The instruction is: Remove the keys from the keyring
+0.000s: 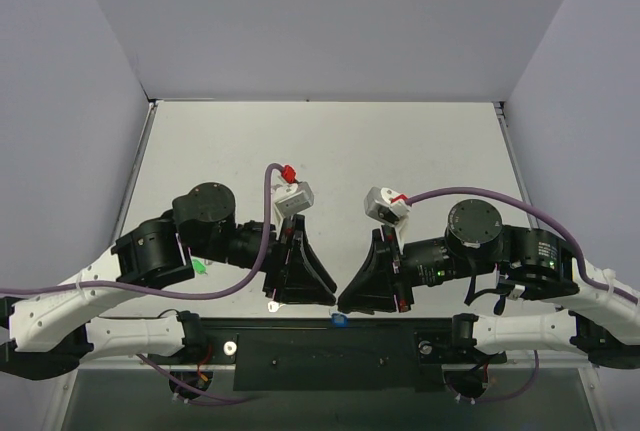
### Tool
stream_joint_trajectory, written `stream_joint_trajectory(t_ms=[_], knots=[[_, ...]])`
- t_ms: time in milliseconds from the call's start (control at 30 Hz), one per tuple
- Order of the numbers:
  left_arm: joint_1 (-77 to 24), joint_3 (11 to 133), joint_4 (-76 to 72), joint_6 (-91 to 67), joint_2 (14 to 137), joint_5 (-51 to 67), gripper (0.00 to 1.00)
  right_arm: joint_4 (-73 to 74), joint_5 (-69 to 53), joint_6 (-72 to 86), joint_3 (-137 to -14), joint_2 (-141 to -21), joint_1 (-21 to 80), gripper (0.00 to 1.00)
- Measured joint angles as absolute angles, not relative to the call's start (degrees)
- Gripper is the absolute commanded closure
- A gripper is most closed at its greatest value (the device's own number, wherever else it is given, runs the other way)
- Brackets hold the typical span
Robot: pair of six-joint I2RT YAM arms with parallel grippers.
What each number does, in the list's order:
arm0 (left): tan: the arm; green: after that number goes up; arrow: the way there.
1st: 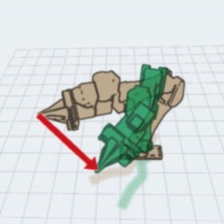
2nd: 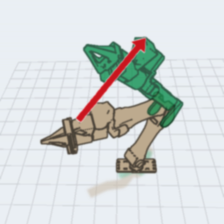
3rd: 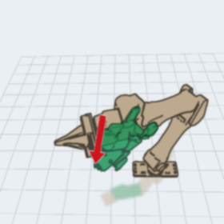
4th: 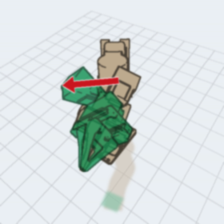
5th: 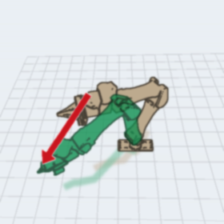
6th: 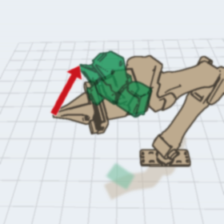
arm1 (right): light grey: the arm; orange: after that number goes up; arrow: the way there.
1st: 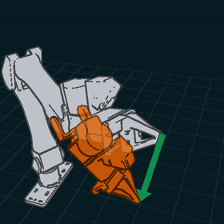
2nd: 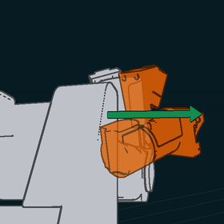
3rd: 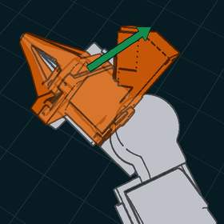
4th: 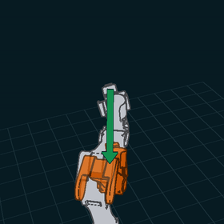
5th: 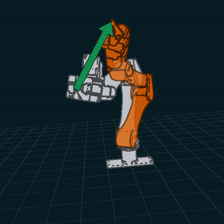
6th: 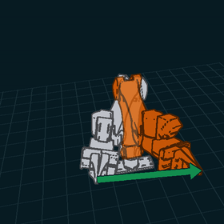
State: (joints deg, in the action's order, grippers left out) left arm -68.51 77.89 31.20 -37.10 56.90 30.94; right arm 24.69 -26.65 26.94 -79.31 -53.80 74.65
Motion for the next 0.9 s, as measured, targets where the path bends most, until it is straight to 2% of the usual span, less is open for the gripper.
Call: stream_joint_trajectory(t_ms=[233,467,600,733,833,900], knots=[[-68.5,77.5,31.0,-37.1,57.6,30.9,0.56,24.8,-27.1,27.0,-79.3,-53.7,74.6,1.00],[-68.5,77.5,31.1,-37.1,57.8,30.9,0.65,24.7,-27.0,27.0,-79.3,-53.5,74.6,1.00],[-68.5,77.3,31.0,-37.1,58.6,30.9,0.66,23.5,-26.6,27.0,-79.3,-53.4,74.5,1.00],[-68.5,76.3,31.1,-37.1,58.9,30.9,0.59,23.0,-26.1,27.0,-79.3,-53.4,74.3,1.00],[-68.5,76.2,31.1,-37.3,58.9,30.9,0.49,22.9,-25.9,27.0,-79.2,-53.3,74.2,1.00],[-68.5,76.2,31.1,-37.3,58.8,30.6,0.47,22.6,-26.0,27.1,-78.9,-52.9,74.2,1.00]])
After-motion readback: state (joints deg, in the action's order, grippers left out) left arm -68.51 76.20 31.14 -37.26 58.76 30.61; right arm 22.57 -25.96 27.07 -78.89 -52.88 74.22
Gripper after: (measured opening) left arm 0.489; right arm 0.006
